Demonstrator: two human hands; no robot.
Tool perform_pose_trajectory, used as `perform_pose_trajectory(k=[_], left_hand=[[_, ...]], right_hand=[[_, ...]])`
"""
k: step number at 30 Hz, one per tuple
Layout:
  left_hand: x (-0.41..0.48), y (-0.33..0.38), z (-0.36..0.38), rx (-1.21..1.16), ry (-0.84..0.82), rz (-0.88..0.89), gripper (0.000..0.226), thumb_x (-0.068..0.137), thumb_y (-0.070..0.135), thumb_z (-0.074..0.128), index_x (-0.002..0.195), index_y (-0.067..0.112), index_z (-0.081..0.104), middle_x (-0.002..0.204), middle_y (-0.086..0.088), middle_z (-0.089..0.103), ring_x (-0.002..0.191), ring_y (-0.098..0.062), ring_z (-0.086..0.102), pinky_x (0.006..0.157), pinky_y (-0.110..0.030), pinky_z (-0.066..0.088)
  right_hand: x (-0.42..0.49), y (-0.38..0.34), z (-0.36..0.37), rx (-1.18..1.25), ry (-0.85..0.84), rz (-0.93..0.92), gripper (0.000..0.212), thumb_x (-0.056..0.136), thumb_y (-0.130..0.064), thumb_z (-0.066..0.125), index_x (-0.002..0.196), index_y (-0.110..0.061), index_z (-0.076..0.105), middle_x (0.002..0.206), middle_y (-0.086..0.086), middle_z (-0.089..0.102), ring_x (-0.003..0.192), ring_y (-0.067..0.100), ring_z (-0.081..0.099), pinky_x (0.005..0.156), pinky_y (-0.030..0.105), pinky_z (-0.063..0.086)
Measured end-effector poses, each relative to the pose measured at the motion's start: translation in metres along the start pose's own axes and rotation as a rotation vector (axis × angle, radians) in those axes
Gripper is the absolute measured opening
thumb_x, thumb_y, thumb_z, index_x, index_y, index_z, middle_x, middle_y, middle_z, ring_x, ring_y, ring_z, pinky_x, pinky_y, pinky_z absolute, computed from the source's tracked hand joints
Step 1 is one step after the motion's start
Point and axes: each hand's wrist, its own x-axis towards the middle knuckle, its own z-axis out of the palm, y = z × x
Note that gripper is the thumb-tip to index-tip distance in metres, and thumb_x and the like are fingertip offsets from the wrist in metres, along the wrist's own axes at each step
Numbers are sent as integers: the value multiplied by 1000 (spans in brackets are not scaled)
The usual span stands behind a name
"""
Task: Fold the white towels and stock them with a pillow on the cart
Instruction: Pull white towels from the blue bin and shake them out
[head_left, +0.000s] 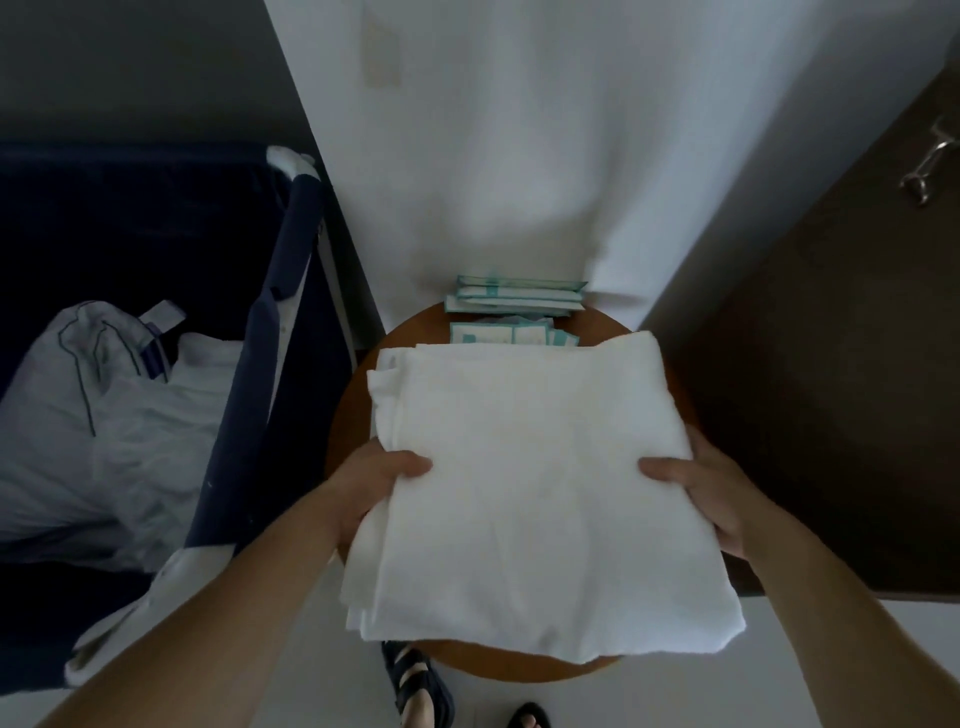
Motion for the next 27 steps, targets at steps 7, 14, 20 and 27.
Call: perform_pose_trajectory(k=[7, 14, 20, 27], left_hand=[[1, 14, -31, -26, 143, 206, 30, 82, 7, 71, 110, 18, 66, 95, -7, 74, 86, -26, 70, 65, -31, 53], [50, -61, -31, -41, 203, 35, 37, 90, 20, 69, 125, 9, 60, 106, -11, 70, 90, -28, 68, 67, -33, 54], [33, -63, -44, 49, -21, -29, 60, 72, 34, 85, 125, 16, 62, 112, -7, 73, 103, -28, 70, 87, -43, 56], [18, -64, -42, 207, -164, -42, 61, 71, 27, 88, 125, 17, 62, 118, -1, 71, 110, -19, 67, 95, -37, 54]], right_hand=[[0, -3, 4, 153, 34, -144, 45, 88, -1, 64, 116, -37, 59, 101, -2, 75, 89, 25, 73, 71, 41, 58], [44, 66, 19, 122, 224, 36, 38, 86, -25, 74, 122, -19, 63, 107, 8, 73, 93, 33, 72, 86, 54, 57], [37, 75, 20, -166, 299, 79, 68, 66, -48, 87, 120, -23, 55, 106, -4, 65, 92, 21, 64, 88, 45, 54], [33, 80, 17, -441, 347, 47, 76, 76, -70, 66, 126, -14, 52, 111, 3, 61, 100, 28, 59, 93, 46, 49]])
